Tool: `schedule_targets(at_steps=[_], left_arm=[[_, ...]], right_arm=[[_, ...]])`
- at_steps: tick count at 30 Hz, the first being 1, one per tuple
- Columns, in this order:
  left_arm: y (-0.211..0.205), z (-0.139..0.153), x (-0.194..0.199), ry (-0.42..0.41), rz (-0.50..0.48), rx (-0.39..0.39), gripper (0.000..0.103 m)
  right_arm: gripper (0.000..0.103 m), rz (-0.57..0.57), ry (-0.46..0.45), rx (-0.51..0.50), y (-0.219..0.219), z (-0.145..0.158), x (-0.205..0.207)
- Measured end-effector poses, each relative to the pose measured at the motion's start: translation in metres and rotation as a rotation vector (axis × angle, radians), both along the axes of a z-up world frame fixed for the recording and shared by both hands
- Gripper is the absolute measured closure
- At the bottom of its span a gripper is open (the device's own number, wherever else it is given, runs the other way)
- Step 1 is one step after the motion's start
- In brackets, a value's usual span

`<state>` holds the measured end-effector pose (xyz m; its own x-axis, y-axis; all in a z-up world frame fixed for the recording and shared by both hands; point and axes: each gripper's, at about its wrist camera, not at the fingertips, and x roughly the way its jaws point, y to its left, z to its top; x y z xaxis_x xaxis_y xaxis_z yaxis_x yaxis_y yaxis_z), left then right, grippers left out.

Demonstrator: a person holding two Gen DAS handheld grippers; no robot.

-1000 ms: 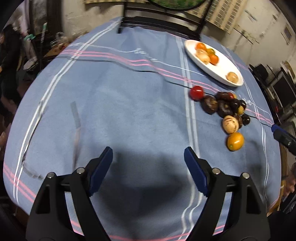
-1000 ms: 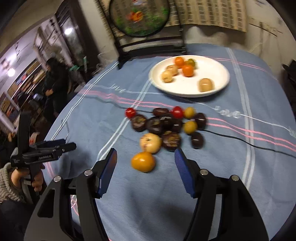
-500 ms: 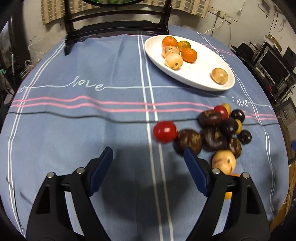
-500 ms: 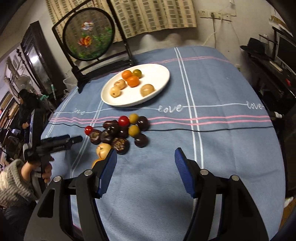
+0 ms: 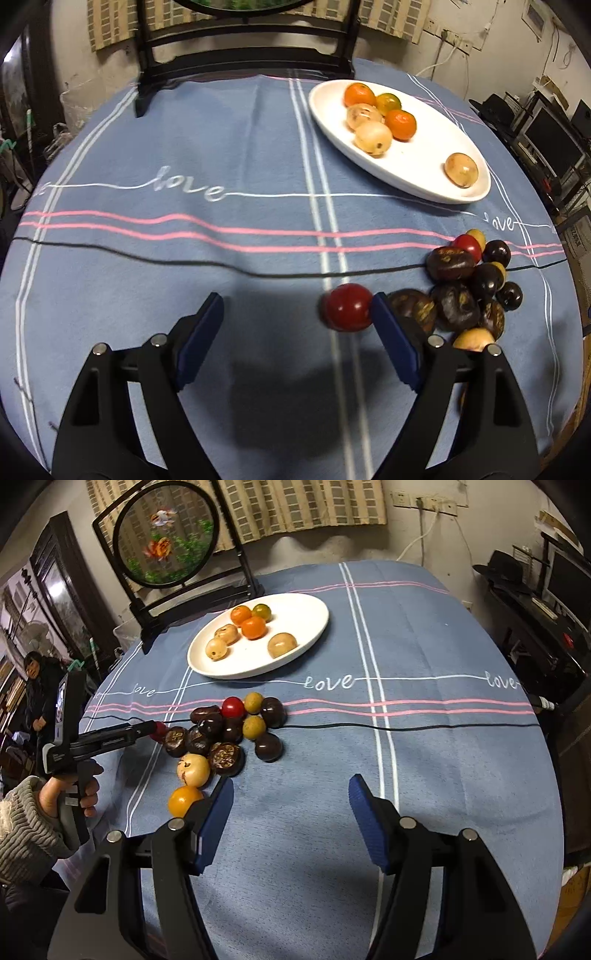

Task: Organize fruits
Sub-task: 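Move the left tool to the red cherry tomato and grasp it, then grasp the yellow-orange round fruit with the right tool while the left tool holds the tomato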

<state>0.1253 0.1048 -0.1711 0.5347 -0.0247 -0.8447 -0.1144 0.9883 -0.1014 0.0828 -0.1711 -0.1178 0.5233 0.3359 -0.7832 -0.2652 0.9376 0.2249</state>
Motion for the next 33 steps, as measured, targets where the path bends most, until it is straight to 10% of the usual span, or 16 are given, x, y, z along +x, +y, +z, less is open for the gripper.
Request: schedule_targets(at_steps=[9,15,33], left_arm=[[0.003,0.003,-0.021,-0.005,-0.005,-0.024,0.022],[-0.009,-0.009,-0.018,0.038,-0.058,-0.079,0.050],[-0.013,-0.013,-0.017,0.040,-0.085,-0.111,0.072]], right_arm=[[0.038,0.018,-0.005,0.011,0.002,0.001,-0.001],[0.038,-0.003,-0.016,0.011,-0.002,0.003,-0.005],[0.038,0.089,0.005,0.017,0.017,0.000,-0.009]])
